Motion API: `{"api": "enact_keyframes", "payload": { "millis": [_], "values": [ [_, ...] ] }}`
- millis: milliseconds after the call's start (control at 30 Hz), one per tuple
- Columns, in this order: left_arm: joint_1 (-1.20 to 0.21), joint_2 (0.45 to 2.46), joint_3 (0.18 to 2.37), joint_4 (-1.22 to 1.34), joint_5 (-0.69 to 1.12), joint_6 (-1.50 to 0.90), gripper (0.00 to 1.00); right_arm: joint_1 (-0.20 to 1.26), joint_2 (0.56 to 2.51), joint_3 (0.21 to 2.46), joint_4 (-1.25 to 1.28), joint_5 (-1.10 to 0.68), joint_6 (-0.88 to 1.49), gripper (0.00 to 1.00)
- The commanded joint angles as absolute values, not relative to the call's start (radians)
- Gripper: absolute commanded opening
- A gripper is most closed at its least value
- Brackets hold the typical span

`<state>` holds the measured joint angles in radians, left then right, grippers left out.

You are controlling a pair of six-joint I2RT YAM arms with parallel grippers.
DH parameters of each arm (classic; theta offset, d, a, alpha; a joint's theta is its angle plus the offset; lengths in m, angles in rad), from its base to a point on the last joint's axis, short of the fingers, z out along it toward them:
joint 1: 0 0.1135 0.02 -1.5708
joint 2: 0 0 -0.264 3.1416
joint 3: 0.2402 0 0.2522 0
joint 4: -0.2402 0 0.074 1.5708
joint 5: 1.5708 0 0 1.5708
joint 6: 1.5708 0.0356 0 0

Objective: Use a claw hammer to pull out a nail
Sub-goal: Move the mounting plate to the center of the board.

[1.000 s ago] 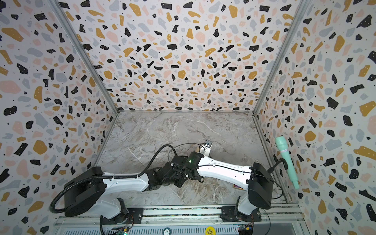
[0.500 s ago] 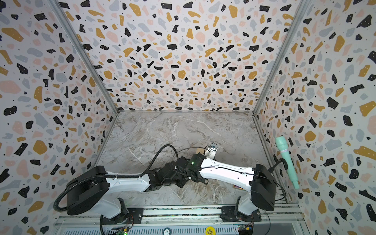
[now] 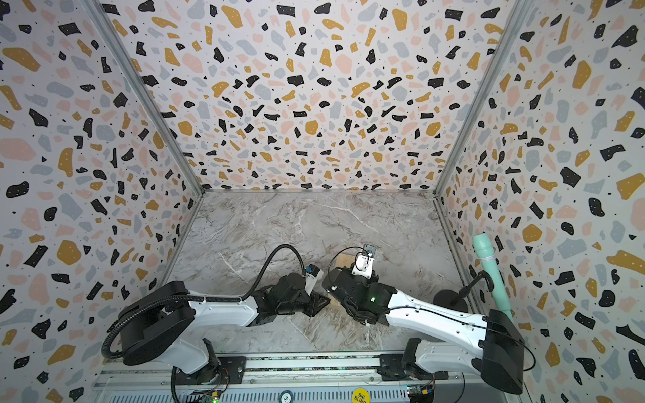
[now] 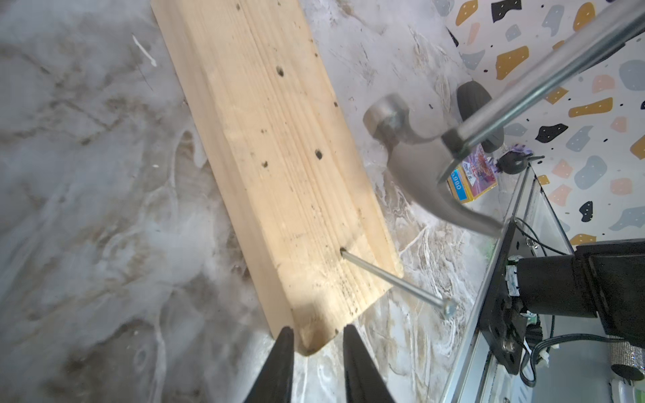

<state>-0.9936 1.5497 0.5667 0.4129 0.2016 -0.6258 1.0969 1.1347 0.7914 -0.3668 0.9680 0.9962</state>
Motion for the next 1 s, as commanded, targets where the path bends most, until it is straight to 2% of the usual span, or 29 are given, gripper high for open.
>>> {"api": "enact_keyframes", "payload": {
  "millis": [0, 67, 267, 533, 967],
  "values": [
    [-0.988, 1.562, 0.547, 0.465, 0.235, -0.638, 0.27, 1.094, 1.097, 0.786, -0.049, 0.979, 0.643, 0.00],
    [-0.981, 1.563, 0.542, 0.468, 0.244, -0.645, 0.27, 1.072, 1.075, 0.755, 0.078, 0.898, 0.493, 0.00],
    [-0.961, 1.567, 0.536, 0.474, 0.264, -0.671, 0.27, 1.016, 1.001, 0.638, 0.307, 0.703, 0.304, 0.00],
    [-0.954, 1.599, 0.550, 0.492, 0.289, -0.726, 0.27, 0.924, 0.944, 0.545, 0.411, 0.413, 0.221, 0.00],
    [-0.938, 1.604, 0.540, 0.494, 0.218, -0.824, 0.27, 0.904, 0.931, 0.481, 0.463, 0.332, 0.248, 0.00]
  ]
}}
